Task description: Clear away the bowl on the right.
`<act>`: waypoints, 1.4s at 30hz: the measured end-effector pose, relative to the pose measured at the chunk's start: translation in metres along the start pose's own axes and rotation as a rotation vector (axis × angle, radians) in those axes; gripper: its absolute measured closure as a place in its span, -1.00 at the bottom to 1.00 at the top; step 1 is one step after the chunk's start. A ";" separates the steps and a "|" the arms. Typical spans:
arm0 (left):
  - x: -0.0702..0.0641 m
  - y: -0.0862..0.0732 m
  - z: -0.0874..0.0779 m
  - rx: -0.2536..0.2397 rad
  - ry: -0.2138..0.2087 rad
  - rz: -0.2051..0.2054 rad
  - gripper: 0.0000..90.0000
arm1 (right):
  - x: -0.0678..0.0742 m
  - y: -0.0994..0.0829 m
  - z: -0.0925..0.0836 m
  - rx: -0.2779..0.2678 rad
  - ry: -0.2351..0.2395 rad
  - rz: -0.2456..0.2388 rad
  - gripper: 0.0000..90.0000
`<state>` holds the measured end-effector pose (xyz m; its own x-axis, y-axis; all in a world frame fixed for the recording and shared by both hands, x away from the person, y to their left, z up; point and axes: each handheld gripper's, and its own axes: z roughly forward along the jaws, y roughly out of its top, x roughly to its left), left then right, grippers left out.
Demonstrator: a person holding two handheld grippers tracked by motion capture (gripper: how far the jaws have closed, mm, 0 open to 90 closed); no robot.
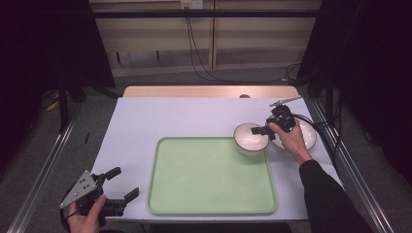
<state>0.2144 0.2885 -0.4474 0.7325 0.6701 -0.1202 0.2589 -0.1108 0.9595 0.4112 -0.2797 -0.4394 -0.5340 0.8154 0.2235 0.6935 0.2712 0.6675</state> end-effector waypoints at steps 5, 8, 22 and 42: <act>0.000 0.000 0.000 -0.003 -0.005 0.000 -0.96 | 0.000 0.001 -0.005 -0.028 0.005 0.030 -0.89; 0.000 0.000 0.000 -0.005 -0.005 -0.001 -0.96 | 0.002 -0.001 -0.003 -0.013 -0.027 0.004 -0.90; 0.000 0.000 0.000 -0.004 -0.003 0.000 -0.96 | 0.001 -0.019 -0.024 -0.128 -0.101 -0.023 -0.93; 0.000 0.000 -0.001 -0.005 -0.003 0.000 -0.96 | 0.004 -0.049 -0.058 -0.213 -0.175 -0.034 -0.90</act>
<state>0.2144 0.2892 -0.4472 0.7342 0.6681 -0.1205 0.2555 -0.1075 0.9608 0.3466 -0.3195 -0.4298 -0.4508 0.8886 0.0845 0.5495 0.2017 0.8108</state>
